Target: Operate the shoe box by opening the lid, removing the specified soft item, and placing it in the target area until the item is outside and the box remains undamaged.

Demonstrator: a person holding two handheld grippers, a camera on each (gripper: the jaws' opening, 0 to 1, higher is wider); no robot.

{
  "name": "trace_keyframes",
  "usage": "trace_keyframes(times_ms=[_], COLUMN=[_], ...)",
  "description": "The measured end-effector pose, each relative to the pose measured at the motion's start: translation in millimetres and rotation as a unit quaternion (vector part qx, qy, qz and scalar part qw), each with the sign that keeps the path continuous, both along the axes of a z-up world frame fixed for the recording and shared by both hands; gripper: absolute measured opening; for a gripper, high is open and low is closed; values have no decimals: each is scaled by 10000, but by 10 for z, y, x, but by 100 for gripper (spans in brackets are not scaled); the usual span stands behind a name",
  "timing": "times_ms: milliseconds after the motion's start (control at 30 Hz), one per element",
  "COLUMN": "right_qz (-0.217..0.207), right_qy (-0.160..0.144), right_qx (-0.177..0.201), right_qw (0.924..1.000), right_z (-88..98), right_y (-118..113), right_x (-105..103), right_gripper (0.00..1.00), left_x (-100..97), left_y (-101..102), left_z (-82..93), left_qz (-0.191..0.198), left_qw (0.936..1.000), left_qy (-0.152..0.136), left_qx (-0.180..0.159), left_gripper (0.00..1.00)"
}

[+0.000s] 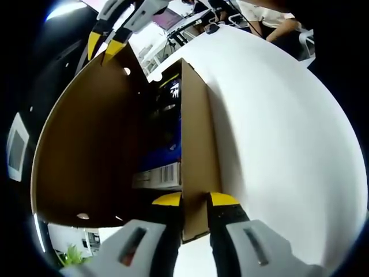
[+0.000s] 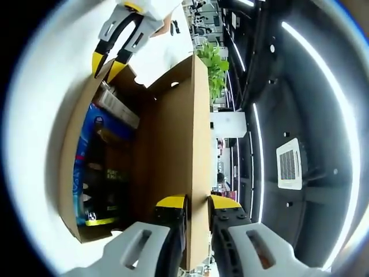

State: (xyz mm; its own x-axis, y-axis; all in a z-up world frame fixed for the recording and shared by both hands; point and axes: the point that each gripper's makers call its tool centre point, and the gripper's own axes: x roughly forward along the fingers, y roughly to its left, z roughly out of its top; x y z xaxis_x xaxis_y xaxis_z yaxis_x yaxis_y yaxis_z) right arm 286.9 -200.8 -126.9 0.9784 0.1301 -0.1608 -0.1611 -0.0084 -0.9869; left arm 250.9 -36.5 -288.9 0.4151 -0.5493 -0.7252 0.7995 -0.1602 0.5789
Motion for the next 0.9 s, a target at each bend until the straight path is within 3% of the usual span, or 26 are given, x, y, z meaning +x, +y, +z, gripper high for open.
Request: trace_keyframes(times_ms=[700, 900], right_qz=[-118, -275], right_qy=[-155, -503], right_qx=[-189, -678], right_qw=[9996, 9961], right_z=[62, 90], right_y=[3, -9], right_x=[72, 126], right_gripper=[10, 9], left_x=[9, 13], left_y=[-5, -6], left_z=[15, 17], left_qz=[-11, 8], left_qw=[10000, 10000], left_qy=[46, 50], left_qx=[-38, -37], left_gripper=[16, 16])
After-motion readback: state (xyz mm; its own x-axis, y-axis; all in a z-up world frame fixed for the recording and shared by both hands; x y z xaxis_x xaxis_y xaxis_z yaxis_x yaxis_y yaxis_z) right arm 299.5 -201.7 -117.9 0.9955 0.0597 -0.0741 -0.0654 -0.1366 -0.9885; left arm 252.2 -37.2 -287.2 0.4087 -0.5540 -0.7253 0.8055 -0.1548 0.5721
